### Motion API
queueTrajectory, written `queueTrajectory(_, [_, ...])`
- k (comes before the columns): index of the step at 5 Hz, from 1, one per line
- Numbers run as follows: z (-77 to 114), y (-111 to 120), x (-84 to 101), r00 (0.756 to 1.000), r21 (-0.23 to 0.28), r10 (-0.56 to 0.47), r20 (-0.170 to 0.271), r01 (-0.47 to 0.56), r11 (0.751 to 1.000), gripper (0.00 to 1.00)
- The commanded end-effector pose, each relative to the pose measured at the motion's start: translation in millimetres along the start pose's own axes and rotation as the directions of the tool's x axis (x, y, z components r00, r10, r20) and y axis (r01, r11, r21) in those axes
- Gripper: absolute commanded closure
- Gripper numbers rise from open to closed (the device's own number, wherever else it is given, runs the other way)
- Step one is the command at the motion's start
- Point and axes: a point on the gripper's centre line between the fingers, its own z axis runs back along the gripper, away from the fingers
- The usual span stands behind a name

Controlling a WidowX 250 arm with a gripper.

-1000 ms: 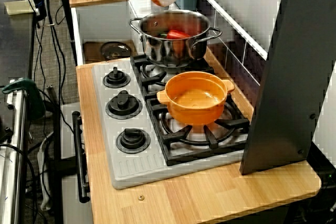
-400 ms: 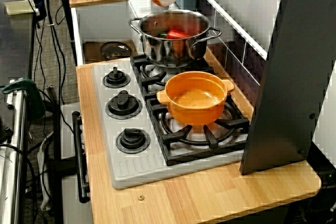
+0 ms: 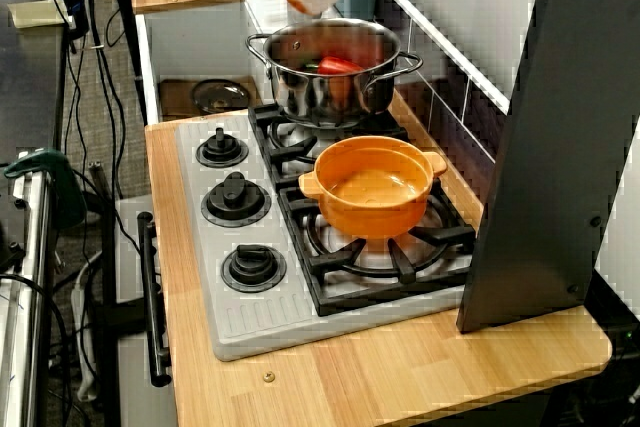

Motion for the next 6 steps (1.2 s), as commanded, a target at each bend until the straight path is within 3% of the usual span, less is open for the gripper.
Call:
queueTrajectory(1, [20.4,6.2,0.2,0.999,-0.009,-0.003,0.046,0.004,1.0,0.0])
queueTrajectory(6, [22.5,7.1,-6.9,0.999,-0.019,-0.035,0.035,0.036,0.999,0.0])
